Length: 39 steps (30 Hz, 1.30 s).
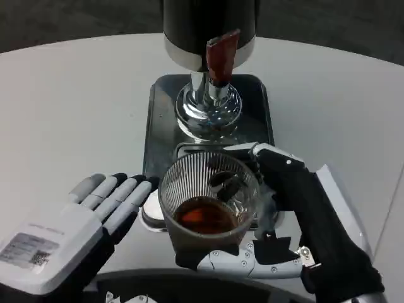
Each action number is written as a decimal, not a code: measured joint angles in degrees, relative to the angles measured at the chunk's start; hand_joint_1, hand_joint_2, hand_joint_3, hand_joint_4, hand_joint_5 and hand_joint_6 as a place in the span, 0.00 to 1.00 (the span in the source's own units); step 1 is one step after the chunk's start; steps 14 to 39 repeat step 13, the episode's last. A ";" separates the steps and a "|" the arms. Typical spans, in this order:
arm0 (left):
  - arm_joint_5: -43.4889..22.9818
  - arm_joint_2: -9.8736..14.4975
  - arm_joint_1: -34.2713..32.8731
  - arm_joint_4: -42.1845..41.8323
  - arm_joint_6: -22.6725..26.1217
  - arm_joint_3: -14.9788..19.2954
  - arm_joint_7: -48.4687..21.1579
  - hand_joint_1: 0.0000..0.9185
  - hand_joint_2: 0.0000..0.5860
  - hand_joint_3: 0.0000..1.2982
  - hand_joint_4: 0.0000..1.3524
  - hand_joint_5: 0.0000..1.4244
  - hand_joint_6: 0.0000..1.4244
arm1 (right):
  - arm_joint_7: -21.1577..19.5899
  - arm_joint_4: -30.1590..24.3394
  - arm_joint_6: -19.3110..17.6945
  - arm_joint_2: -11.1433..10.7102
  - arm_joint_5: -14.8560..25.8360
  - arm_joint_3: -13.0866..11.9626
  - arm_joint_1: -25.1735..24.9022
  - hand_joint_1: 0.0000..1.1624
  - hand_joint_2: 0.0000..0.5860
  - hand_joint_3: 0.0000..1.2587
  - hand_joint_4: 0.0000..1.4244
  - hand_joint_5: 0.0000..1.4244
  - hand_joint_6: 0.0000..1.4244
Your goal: Grasp the cup under the faucet to collect the drink, then remove the cup.
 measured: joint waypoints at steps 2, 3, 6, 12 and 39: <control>0.00 -0.28 -0.18 0.00 0.62 -0.38 0.00 0.00 0.25 0.00 0.00 0.00 0.00 | 0.07 -1.04 0.04 0.00 0.01 -0.05 0.01 0.96 0.09 0.67 0.74 0.72 0.95; 0.00 -0.34 -0.25 0.00 0.90 -0.49 0.00 0.00 0.25 0.00 0.00 0.00 0.00 | 0.07 -1.08 0.05 0.00 0.01 -0.05 0.02 0.96 0.09 0.67 0.74 0.72 0.94; 0.01 -0.34 -0.44 0.00 1.35 -0.87 0.00 0.00 0.25 0.00 0.00 0.00 0.00 | 0.08 -1.08 0.05 0.00 0.01 0.02 0.59 0.96 0.10 0.67 0.74 0.72 0.94; -0.06 -0.34 -0.46 -0.02 2.06 -1.58 -0.01 0.00 0.25 0.00 0.00 0.00 0.00 | 0.06 -1.06 0.04 0.00 -0.01 0.30 1.37 0.96 0.10 0.67 0.74 0.72 0.94; -0.07 -0.34 -0.46 -0.02 2.13 -1.65 -0.01 0.00 0.25 0.00 0.00 0.00 0.00 | 0.06 -1.05 0.04 0.00 -0.02 0.31 1.39 0.96 0.10 0.66 0.74 0.73 0.94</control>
